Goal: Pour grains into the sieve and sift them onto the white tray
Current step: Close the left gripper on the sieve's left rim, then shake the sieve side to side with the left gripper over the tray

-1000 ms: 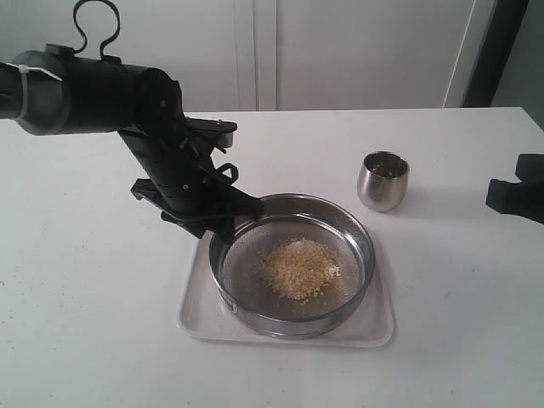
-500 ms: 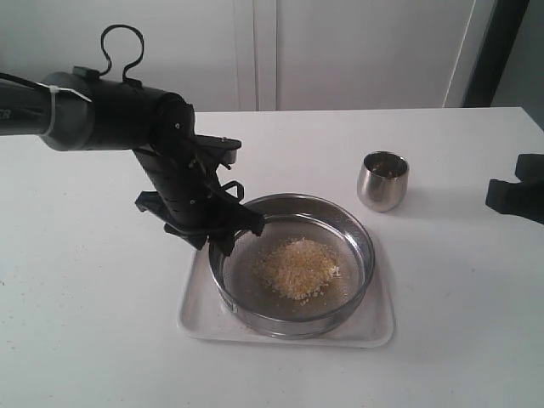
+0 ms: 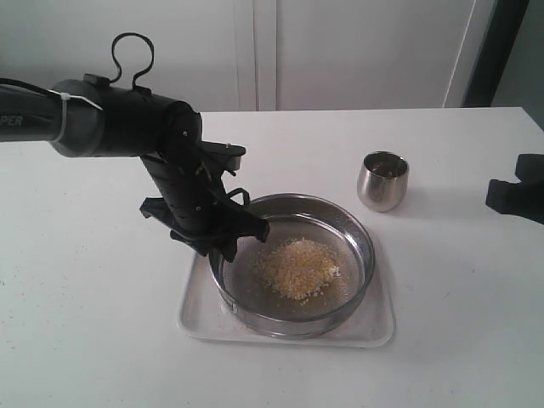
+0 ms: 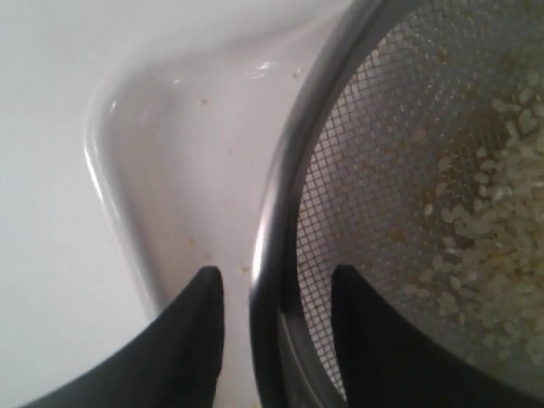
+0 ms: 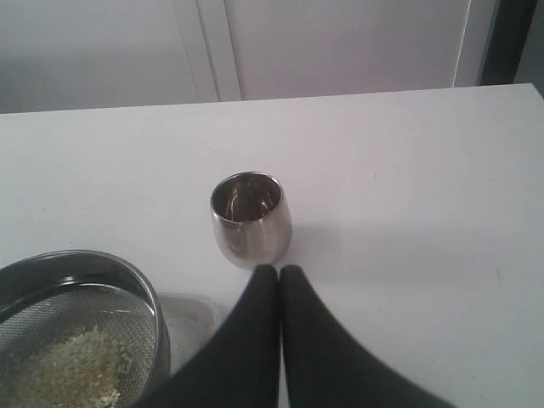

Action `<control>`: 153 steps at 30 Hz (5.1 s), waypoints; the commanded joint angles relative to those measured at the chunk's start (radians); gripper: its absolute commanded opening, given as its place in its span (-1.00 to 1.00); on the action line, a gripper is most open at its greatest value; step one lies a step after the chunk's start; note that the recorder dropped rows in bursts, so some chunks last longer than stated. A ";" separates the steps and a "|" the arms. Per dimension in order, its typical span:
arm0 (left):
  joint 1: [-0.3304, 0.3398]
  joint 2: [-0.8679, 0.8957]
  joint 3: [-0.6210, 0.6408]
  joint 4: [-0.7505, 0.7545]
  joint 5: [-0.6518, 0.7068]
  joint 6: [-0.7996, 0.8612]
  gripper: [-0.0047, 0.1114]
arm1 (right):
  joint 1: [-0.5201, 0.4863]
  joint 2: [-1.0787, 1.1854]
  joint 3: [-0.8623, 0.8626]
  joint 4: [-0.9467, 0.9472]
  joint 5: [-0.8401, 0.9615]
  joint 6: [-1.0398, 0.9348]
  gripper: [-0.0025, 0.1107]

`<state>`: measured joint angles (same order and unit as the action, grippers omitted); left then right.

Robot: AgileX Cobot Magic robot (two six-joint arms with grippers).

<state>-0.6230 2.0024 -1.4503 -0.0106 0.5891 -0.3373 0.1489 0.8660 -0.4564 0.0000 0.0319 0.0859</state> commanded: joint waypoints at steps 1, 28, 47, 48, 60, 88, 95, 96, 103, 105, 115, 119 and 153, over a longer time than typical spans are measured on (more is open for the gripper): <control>-0.008 -0.002 -0.005 -0.003 0.018 -0.023 -0.20 | 0.001 -0.006 0.003 0.000 -0.003 -0.004 -0.96; -0.006 -0.021 -0.005 -0.001 0.035 -0.105 -0.92 | 0.001 -0.006 0.003 0.000 -0.003 -0.004 -0.96; 0.038 -0.118 -0.005 -0.074 0.028 -0.024 -0.92 | 0.001 -0.006 0.003 0.000 -0.003 -0.004 -0.96; 0.047 -0.118 -0.005 -0.056 0.070 0.015 -0.92 | 0.001 -0.006 0.003 0.000 -0.003 -0.004 -0.96; 0.083 -0.127 -0.005 -0.112 0.075 0.047 -0.92 | 0.001 -0.006 0.003 0.000 -0.003 -0.004 -0.96; 0.068 -0.128 -0.005 -0.089 0.044 0.067 -0.92 | 0.001 -0.006 0.003 0.000 -0.003 -0.004 -0.96; 0.078 -0.128 -0.005 -0.076 0.058 0.062 -0.92 | 0.001 -0.006 0.003 0.000 -0.003 -0.004 -0.96; 0.095 -0.128 -0.005 -0.082 0.078 0.043 -0.92 | 0.001 -0.006 0.003 0.000 -0.003 -0.004 -0.96; 0.021 -0.128 -0.005 -0.081 -0.009 0.067 -0.92 | 0.001 -0.006 0.003 0.000 -0.003 -0.004 -0.96; 0.041 -0.128 -0.005 -0.030 0.033 0.054 -0.92 | 0.001 -0.006 0.003 0.000 -0.003 -0.004 -0.96; 0.033 -0.126 -0.005 0.011 -0.004 0.024 -0.92 | 0.001 -0.006 0.003 0.000 -0.003 -0.004 -0.96; 0.059 -0.124 -0.005 -0.023 0.036 0.017 -0.92 | 0.001 -0.006 0.003 0.000 -0.003 -0.004 -0.96; 0.077 -0.127 -0.005 -0.221 0.041 0.155 -0.92 | 0.001 -0.006 0.003 0.000 -0.003 -0.004 -0.96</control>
<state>-0.5106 1.8943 -1.4525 -0.1388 0.6871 -0.1699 0.1489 0.8660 -0.4564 0.0000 0.0319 0.0859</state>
